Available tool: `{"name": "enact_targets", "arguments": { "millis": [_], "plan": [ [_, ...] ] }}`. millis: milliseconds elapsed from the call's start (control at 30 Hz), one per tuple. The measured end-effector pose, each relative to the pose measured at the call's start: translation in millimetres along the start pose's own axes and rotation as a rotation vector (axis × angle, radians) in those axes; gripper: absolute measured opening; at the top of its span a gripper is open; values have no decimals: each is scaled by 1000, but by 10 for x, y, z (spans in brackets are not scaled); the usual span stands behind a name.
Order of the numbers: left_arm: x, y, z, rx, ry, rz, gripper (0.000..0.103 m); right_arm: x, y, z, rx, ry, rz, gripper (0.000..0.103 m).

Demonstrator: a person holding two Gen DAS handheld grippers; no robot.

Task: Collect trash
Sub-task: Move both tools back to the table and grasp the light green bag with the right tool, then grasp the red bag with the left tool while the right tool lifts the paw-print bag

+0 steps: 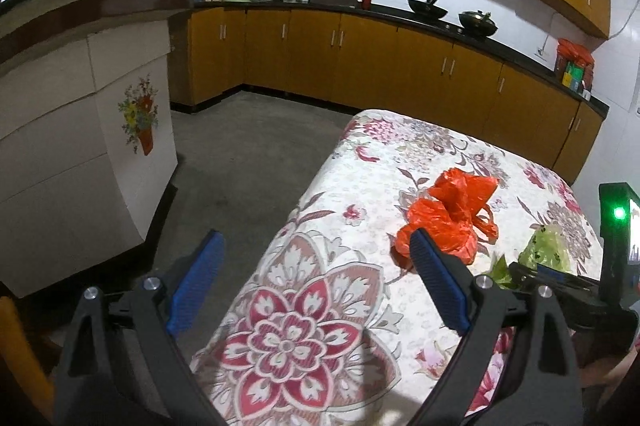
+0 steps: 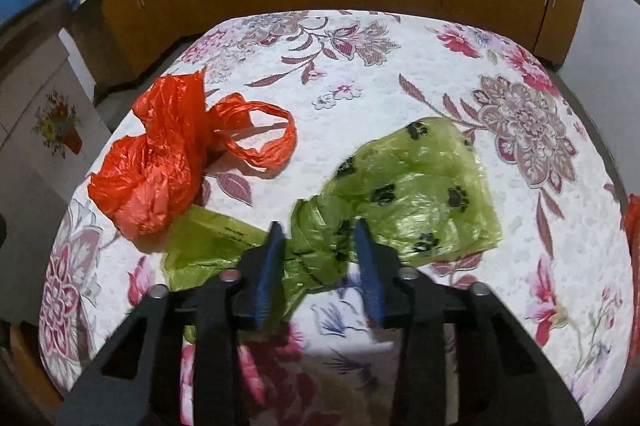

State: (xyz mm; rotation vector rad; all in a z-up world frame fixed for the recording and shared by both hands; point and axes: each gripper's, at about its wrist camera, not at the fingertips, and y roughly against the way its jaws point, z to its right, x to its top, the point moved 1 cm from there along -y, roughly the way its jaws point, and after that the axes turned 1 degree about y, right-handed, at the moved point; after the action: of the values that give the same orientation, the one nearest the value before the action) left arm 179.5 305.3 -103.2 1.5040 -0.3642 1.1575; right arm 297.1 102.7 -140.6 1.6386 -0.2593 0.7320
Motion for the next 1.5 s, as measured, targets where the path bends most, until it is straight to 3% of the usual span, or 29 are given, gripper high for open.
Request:
{"name": "enact_targets", "arguments": {
  "millis": [267,500,867,1233,1500],
  "plan": [
    [75,-273,390,-81,-41,-69,91,-129,114,401,-20,26,9,21],
    [128,-662,797,-151,-85,-163,91,-265,295,921,-45,-46,15,21],
    [11,-1214,1084,-126,-152,-321,91,-359,388,1246,-25,-101,15,21],
    [-28,-1210,1220,-165,-184,-319,42,-394,474,1379,-25,-114,34,21],
    [-28,-989,1339,-234,-178,-291,32,-424,690,1488,-45,-111,76,21]
  ]
}}
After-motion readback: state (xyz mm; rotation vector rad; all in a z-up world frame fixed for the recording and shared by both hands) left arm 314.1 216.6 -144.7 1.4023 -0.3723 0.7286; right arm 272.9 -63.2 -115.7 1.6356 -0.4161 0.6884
